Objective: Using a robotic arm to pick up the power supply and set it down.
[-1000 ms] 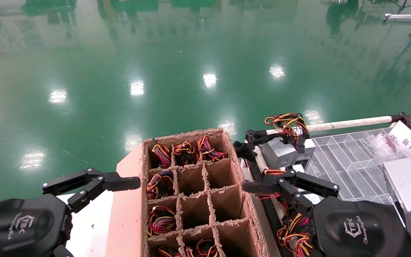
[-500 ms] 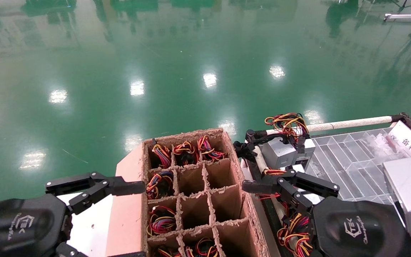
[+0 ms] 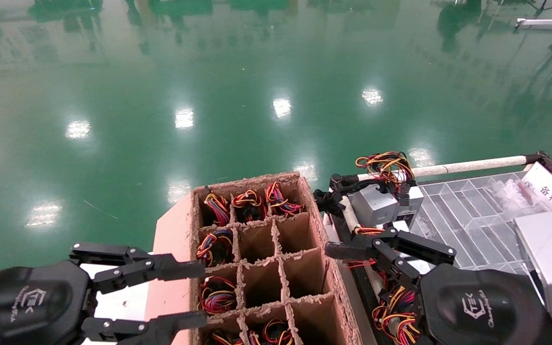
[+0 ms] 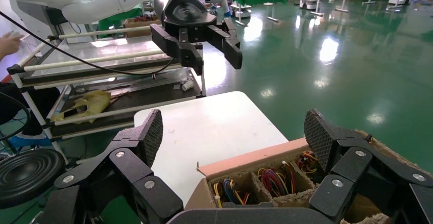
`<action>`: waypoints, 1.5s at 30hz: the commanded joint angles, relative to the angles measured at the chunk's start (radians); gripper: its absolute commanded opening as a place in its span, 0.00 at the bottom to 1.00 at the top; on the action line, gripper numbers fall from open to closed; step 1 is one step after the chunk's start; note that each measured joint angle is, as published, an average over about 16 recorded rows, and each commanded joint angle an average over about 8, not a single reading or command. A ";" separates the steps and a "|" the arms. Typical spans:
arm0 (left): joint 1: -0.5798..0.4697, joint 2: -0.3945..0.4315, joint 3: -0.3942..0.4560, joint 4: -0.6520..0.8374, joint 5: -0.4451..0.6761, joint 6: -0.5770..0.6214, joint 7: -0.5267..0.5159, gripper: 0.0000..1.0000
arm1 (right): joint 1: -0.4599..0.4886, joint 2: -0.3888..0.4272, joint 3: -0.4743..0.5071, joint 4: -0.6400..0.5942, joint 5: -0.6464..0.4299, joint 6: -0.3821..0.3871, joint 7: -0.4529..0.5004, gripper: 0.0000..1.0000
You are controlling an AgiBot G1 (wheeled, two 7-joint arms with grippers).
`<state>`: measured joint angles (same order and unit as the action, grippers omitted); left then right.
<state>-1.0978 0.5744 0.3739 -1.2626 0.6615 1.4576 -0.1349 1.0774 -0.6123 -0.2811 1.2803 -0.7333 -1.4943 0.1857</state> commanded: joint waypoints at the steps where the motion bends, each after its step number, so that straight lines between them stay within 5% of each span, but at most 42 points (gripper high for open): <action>1: 0.000 0.000 0.000 0.000 0.000 0.000 0.000 0.00 | 0.000 0.000 0.000 0.000 0.000 0.000 0.000 1.00; 9: 0.000 0.000 0.000 0.000 0.000 0.000 0.000 0.00 | 0.021 -0.004 -0.006 -0.009 -0.023 0.006 0.000 1.00; 15: 0.000 0.000 0.000 0.000 0.000 0.000 0.000 0.00 | 0.150 -0.067 -0.056 -0.085 -0.133 0.010 -0.003 1.00; 26: 0.000 0.000 0.000 0.000 0.000 0.000 0.000 0.00 | 0.435 -0.270 -0.201 -0.444 -0.408 -0.026 -0.144 1.00; 31: 0.000 0.000 0.000 0.000 0.000 0.000 0.000 0.09 | 0.519 -0.361 -0.247 -0.646 -0.501 -0.009 -0.261 1.00; 37: 0.000 0.000 0.000 0.000 0.000 0.000 0.000 0.24 | 0.607 -0.457 -0.292 -0.857 -0.593 0.051 -0.392 1.00; 41: 0.000 0.000 0.000 0.000 0.000 0.000 0.000 0.61 | 0.649 -0.515 -0.315 -0.966 -0.646 0.144 -0.460 0.97; 45: 0.000 0.000 0.000 0.000 0.000 0.000 0.000 0.95 | 0.667 -0.566 -0.325 -1.050 -0.675 0.249 -0.506 0.53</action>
<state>-1.0980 0.5744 0.3742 -1.2623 0.6614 1.4577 -0.1347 1.7368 -1.1729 -0.6023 0.2429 -1.3989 -1.2630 -0.3165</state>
